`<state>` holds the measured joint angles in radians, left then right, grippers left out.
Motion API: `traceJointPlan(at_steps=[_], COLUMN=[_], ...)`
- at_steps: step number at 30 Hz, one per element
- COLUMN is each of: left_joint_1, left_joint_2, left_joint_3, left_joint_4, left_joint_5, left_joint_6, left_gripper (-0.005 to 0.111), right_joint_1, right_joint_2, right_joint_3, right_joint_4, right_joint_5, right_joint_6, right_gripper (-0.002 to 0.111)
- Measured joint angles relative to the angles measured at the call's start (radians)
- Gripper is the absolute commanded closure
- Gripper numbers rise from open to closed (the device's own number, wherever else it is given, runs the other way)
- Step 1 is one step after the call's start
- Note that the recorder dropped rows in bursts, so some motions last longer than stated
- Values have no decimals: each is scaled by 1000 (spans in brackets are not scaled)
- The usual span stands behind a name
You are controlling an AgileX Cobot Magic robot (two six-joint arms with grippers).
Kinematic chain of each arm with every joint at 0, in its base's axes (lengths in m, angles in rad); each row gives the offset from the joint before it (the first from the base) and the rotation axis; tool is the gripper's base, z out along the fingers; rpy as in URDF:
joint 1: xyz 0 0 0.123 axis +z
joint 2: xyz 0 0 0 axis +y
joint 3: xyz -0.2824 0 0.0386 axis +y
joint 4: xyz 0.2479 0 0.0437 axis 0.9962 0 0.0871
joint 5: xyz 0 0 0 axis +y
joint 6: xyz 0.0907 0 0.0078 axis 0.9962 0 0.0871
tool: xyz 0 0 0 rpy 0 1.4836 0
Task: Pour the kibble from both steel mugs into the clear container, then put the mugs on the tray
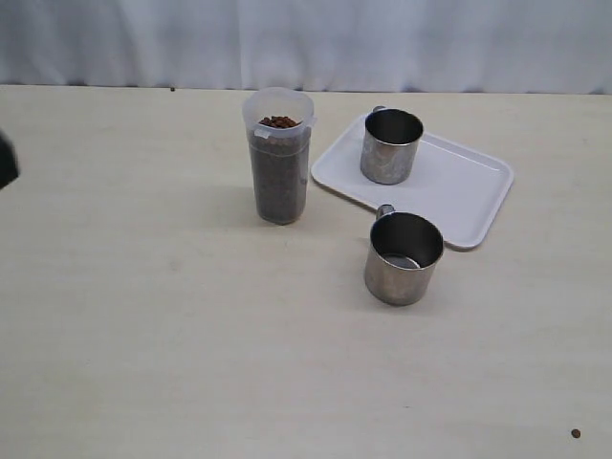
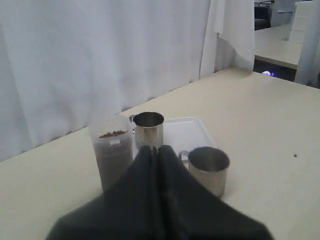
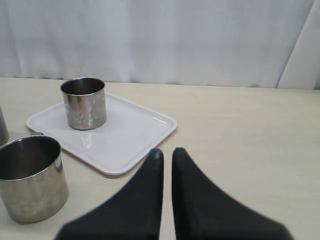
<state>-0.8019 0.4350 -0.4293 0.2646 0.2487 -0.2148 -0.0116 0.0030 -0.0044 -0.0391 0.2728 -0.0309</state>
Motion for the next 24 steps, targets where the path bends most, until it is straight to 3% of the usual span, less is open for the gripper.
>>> traceJointPlan(at_steps=[2, 7, 12, 14, 16, 19, 20, 21, 24], left_joint_1=[0, 0, 8, 98, 308, 510, 627, 703, 820], left_joint_2=[-214, -397, -429, -429, -431, -433, -435, -435, -434], left_joint_3=[109, 126, 126, 128, 132, 132, 132, 132, 163], left_joint_4=[9, 11, 11, 11, 11, -20, -40, -59, -87], left_joint_5=[45, 73, 75, 75, 81, 85, 95, 119, 156], left_joint_6=[2, 2, 2, 2, 2, 2, 2, 2, 2], left_gripper=[107, 107, 107, 107, 107, 107, 107, 107, 107], right_joint_1=[0, 0, 0, 0, 0, 0, 0, 0, 0], right_joint_2=[0, 0, 0, 0, 0, 0, 0, 0, 0], right_joint_3=[0, 0, 0, 0, 0, 0, 0, 0, 0], right_joint_4=[0, 0, 0, 0, 0, 0, 0, 0, 0], right_joint_5=[0, 0, 0, 0, 0, 0, 0, 0, 0], right_joint_6=[0, 0, 0, 0, 0, 0, 0, 0, 0], right_gripper=[103, 103, 103, 103, 103, 103, 103, 103, 103])
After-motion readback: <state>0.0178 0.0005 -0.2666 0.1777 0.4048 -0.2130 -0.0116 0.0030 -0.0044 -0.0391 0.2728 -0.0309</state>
